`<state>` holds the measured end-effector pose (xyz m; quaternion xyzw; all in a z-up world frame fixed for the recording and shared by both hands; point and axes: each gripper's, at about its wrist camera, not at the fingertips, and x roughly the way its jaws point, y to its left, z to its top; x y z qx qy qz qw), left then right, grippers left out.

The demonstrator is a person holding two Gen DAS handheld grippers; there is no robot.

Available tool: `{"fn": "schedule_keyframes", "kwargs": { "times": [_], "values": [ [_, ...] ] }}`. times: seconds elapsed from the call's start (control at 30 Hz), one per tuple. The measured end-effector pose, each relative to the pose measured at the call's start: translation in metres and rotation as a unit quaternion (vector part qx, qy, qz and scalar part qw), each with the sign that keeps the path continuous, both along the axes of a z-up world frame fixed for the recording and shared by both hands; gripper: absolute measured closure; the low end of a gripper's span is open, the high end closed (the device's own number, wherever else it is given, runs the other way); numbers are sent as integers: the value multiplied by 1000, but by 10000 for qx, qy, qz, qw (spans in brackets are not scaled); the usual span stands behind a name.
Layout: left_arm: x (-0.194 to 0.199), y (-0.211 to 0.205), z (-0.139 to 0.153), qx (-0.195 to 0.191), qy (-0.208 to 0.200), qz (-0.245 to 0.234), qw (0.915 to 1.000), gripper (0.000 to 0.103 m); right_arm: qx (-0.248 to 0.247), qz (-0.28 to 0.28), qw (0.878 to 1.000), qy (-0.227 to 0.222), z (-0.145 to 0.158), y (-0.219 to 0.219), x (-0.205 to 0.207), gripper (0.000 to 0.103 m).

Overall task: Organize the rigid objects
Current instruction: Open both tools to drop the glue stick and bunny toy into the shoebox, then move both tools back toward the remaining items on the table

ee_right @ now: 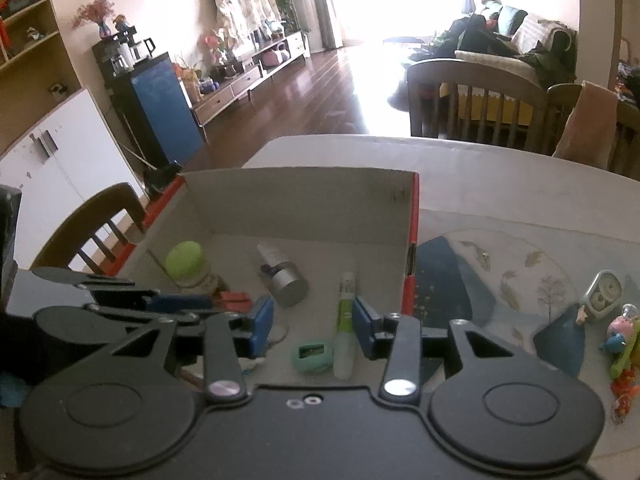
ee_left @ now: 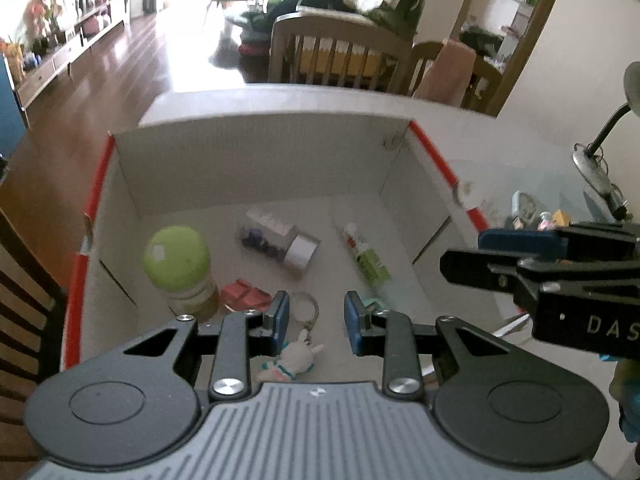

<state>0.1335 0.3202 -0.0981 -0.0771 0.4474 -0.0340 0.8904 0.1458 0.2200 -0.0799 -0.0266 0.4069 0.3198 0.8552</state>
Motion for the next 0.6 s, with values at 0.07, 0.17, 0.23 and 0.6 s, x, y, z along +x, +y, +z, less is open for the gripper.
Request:
{"fn": "schedule_keyframes", "kwargs": {
  "times": [0.07,0.17,0.23,0.6],
  "values": [
    [-5,-2,8,38,-123,-3,9999,74,67,24,10000,-44,6,-4,-4,55],
    [-12,-9,20,139,-327,41,9994,74,156,62,9998,-98,13,-11,-12,52],
    [-15,-12,27,109,-421,75,9990,74,211,64,9997,-110,18,-17,-15,51],
    [-28,-47,55,-51,-712,-50,9974,74,479,-116,9983,-322,35,-67,-38,30]
  ]
}}
